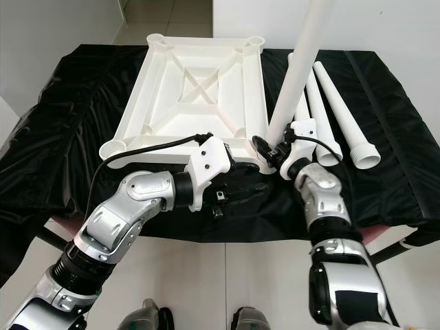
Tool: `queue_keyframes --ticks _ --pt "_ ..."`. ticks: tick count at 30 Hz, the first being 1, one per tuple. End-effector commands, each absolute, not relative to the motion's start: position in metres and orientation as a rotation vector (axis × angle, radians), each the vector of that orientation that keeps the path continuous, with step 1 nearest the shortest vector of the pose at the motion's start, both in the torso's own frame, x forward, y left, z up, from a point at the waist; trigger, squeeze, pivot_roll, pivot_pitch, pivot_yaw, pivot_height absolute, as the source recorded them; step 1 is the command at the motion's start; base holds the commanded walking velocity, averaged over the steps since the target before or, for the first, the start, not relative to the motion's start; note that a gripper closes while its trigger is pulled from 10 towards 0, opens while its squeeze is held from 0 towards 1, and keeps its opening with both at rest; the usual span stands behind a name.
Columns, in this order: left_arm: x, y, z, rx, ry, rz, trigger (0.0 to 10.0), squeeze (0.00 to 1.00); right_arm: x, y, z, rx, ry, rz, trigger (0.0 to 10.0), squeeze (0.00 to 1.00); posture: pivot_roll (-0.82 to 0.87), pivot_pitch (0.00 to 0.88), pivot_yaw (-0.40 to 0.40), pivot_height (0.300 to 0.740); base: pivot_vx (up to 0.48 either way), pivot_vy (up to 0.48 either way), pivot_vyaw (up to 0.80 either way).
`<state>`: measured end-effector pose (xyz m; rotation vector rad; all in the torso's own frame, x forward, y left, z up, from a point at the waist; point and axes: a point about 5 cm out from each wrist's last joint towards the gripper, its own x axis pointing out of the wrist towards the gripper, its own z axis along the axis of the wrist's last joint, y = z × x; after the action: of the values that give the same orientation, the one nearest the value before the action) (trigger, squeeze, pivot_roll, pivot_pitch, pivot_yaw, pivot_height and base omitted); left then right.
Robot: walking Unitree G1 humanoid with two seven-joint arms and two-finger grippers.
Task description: Building children table
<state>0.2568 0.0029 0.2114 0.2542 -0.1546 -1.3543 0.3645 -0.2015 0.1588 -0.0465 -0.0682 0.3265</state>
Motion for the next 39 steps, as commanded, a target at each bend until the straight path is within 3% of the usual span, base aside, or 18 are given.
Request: queue_keyframes --ticks 1,6,8,12,16,34,35,39 --pt "0.259 0.003 0.208 0.253 -0.148 -1.312 10.0 0.00 0.364 -0.208 0.158 0.012 -0.066 0.243 10.0 0.00 -0.05 0.075 0.050 0.740 0.000 0.000 0.00" --pt "0.258 0.002 0.207 0.253 -0.147 -1.318 10.0 0.00 0.362 -0.213 0.146 0.073 -0.049 -0.030 10.0 0.00 -0.05 0.072 0.050 0.740 0.000 0.000 0.00" --pt "0.258 0.002 0.207 0.253 -0.147 -1.318 10.0 0.00 0.362 -0.213 0.146 0.073 -0.049 -0.030 10.0 0.00 -0.05 0.072 0.050 0.740 0.000 0.000 0.00" --pt "0.257 0.001 0.208 0.253 -0.151 -1.320 10.0 0.00 0.352 -0.224 0.129 0.043 0.014 -0.327 10.0 0.00 -0.05 0.072 0.050 0.740 0.000 0.000 0.00" --pt "0.257 0.001 0.208 0.253 -0.152 -1.321 10.0 0.00 0.344 -0.219 0.121 0.026 0.035 -0.423 10.0 0.00 -0.05 0.072 0.050 0.740 0.000 0.000 0.00" --pt "0.257 0.000 0.208 0.253 -0.155 -1.325 10.0 0.00 0.340 -0.187 0.136 0.013 -0.076 -0.371 10.0 0.00 -0.06 0.067 0.047 0.740 0.000 0.000 0.00" --pt "0.257 0.000 0.208 0.253 -0.155 -1.325 10.0 0.00 0.341 -0.185 0.137 0.022 -0.085 -0.346 10.0 1.00 -0.06 0.067 0.047 0.740 0.000 0.000 0.00" --pt "0.257 0.001 0.208 0.253 -0.156 -1.324 10.0 0.00 0.339 -0.179 0.145 0.037 -0.125 -0.265 10.0 1.00 -0.06 0.067 0.047 0.740 0.000 0.000 0.00"
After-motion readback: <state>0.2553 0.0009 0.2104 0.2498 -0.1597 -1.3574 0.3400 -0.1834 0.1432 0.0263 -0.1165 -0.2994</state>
